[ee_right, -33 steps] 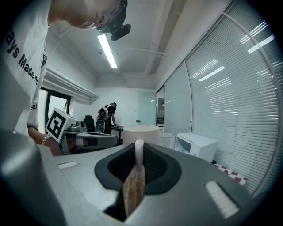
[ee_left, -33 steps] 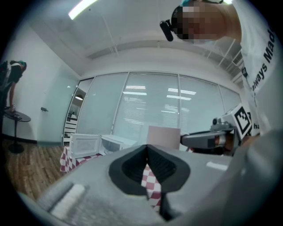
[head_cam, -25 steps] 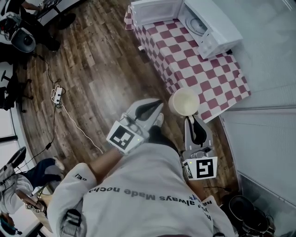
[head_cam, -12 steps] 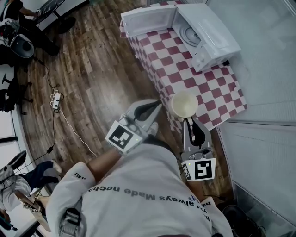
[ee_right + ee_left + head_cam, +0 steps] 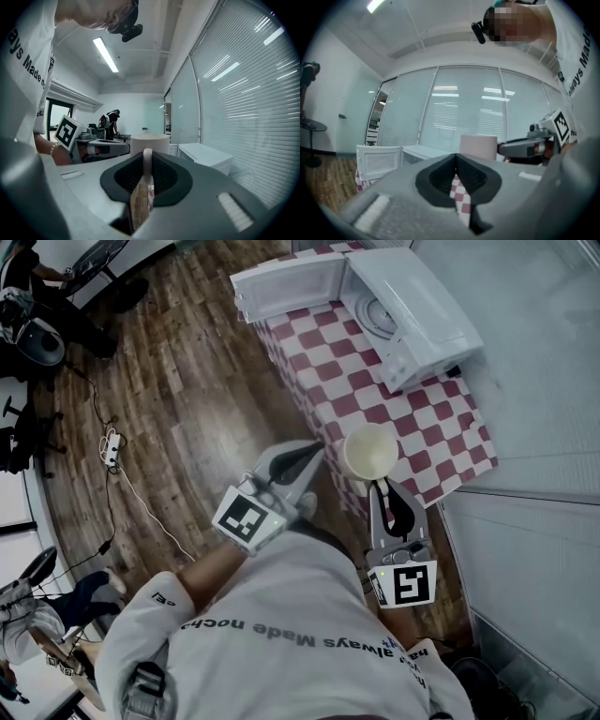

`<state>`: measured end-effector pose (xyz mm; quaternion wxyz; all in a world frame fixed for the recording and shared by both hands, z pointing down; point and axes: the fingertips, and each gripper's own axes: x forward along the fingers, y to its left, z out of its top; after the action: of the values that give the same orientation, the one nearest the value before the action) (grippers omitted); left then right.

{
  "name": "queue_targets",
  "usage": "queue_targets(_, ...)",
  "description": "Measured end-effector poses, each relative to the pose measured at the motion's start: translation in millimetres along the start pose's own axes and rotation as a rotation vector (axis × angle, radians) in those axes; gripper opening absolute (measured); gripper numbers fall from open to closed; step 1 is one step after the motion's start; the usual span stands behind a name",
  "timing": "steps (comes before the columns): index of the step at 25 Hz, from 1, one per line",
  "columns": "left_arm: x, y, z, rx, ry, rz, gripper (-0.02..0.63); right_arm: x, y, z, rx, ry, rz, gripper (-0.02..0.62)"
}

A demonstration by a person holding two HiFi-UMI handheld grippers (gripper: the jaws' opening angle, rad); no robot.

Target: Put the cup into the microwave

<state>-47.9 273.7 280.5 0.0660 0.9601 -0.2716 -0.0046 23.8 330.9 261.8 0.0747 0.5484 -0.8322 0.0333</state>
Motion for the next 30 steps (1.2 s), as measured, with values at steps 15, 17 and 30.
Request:
queue_targets(15, 44.5, 89.0, 5.7, -0.032, -0.001, -0.071, 0.005, 91.1, -21.9, 11.2, 0.004, 0.024, -0.058, 0.041)
queue_targets(17, 52.6, 110.8, 9.3, -0.026, 0.0, -0.08, 0.005, 112.7, -26.2, 16.6, 0.006, 0.02, -0.068, 0.041)
queue_targets(30, 96.4, 241.5, 44.1, 0.0, 0.021, -0.201, 0.005, 242.7, -48.0, 46.7, 0.034, -0.01, -0.215, 0.041)
